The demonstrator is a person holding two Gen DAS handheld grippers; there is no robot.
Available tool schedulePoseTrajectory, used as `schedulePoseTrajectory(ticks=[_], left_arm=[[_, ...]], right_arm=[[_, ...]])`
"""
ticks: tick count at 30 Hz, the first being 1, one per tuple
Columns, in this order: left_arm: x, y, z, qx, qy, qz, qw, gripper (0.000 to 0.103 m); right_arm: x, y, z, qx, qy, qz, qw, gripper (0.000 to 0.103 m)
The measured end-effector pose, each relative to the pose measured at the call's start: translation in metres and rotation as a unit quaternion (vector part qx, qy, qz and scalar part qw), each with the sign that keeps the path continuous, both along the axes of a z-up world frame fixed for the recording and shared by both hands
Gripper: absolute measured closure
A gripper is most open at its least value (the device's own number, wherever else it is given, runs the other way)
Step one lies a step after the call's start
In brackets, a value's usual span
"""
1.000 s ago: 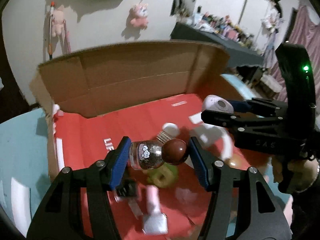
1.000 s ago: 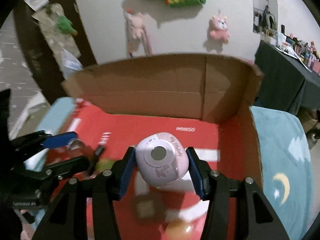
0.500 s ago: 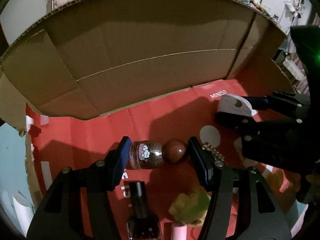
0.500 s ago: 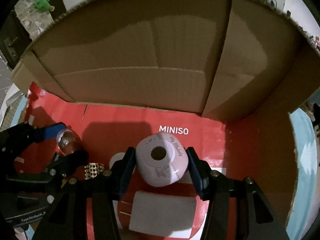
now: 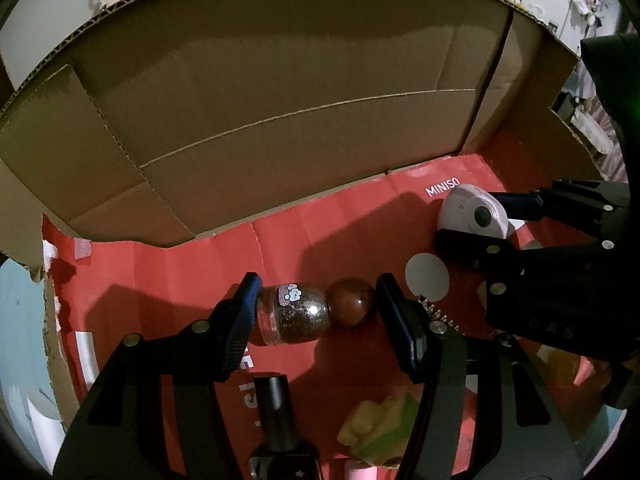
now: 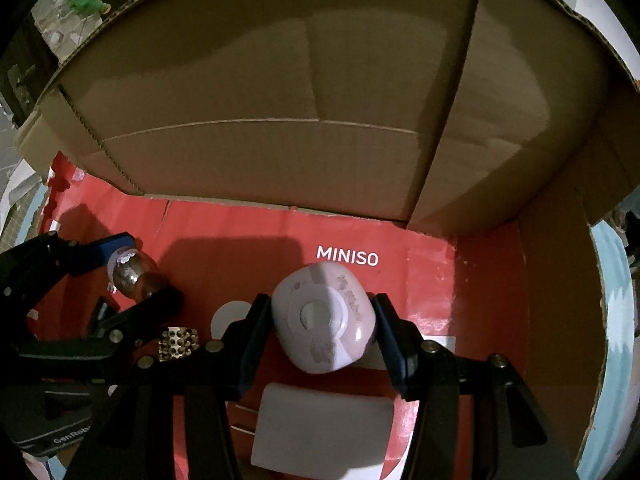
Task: Organize rigid objects
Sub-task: 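Carry the ball, jar and pink case into the box and open both grippers, then withdraw both tools upward out of the box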
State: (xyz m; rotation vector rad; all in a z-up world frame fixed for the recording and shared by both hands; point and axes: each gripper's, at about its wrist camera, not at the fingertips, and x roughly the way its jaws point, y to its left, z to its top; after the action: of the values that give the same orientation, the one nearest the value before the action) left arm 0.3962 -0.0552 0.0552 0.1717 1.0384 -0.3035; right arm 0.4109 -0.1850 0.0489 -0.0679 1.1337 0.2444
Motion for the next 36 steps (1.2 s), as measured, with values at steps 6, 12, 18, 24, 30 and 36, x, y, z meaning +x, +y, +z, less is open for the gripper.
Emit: schedulePoseTrajectory(ticks=[6,12,18,24,30,36], left_arm=[[-0.003,-0.002,0.003,0.002,-0.010,-0.004,0.9999,0.043],[-0.013,0.002,0.014,-0.005,-0.027,0.000,0.9996,0.035],[-0.035,0.010,0.036,-0.014,-0.062,0.016,0.9979,0.028],[-0.078,0.024,0.061,-0.037,-0.101,0.040,0.9933,0.020],[-0.134,0.031,0.094,-0.042,-0.162,0.063,0.9840,0.012],[-0.191,0.041,0.109,-0.034,-0.219,0.098,0.9702,0.006]], right_arm=[[0.000,0.000,0.000,0.007,0.002,-0.003,1.000,0.048],[-0.001,-0.009,0.005,0.014,0.000,-0.010,1.000,0.047],[-0.015,-0.013,0.029,0.019,-0.024,-0.014,0.999,0.037],[-0.055,-0.015,0.065,0.016,-0.073,-0.017,0.997,0.023],[-0.103,-0.019,0.093,0.022,-0.116,-0.019,0.993,0.010],[-0.156,-0.017,0.101,0.015,-0.169,-0.018,0.985,0.001]])
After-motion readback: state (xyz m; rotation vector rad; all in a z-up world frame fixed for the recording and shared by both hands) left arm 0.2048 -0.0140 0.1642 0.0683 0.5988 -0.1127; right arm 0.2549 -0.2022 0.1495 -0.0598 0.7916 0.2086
